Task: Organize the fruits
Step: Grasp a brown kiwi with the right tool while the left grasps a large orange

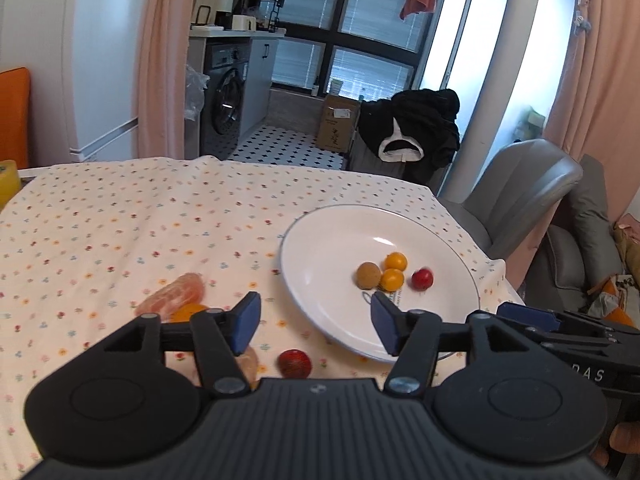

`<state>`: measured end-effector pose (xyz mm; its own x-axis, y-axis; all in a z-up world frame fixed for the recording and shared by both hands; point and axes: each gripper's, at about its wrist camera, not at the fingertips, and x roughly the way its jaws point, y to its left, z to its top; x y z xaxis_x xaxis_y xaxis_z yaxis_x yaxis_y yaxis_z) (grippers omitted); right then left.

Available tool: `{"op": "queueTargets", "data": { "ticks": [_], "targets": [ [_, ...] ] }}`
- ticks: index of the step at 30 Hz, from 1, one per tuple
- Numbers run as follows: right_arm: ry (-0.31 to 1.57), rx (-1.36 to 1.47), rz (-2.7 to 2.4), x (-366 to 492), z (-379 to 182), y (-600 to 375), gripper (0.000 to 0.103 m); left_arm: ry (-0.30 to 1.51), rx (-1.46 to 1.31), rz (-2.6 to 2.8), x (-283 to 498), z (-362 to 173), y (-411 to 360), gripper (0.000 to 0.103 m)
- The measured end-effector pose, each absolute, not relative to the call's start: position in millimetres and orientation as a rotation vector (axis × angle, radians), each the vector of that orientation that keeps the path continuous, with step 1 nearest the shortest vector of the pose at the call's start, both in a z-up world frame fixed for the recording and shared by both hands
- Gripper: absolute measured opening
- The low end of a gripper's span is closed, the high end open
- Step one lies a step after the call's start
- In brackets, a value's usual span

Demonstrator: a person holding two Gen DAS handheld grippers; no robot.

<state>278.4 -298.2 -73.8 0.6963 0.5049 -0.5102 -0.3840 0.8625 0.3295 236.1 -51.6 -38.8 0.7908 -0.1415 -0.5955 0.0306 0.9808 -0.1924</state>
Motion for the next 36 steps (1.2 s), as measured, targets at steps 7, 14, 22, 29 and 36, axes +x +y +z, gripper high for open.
{"op": "queueTargets", "data": {
  "ticks": [7,14,22,29,36],
  "targets": [
    [0.624,0.200,0.524,274.9,-69.7,-288.7,0.070,0.593,-0.184,-0.063,218.4,-27.6,-35.9,0.085],
    [0.612,0.196,0.549,271.3,-65.2,-274.4,0.081,0.541,-0.183,-0.014,199.5,-20.7,-18.6,0.091],
    [0.601,0.188,0.620,267.9,-62.9,-248.4,0.089,0.544,-0.207,0.075,181.7,-23.2,9.4,0.091],
    [0.604,0.171,0.687,261.0,-64.4,-228.2,0.088,0.576,-0.243,0.134,168.4,-31.2,34.5,0.091],
    [0.620,0.155,0.716,258.5,-65.2,-219.4,0.083,0.587,-0.253,0.156,162.2,-38.9,45.7,0.091]
  ]
}}
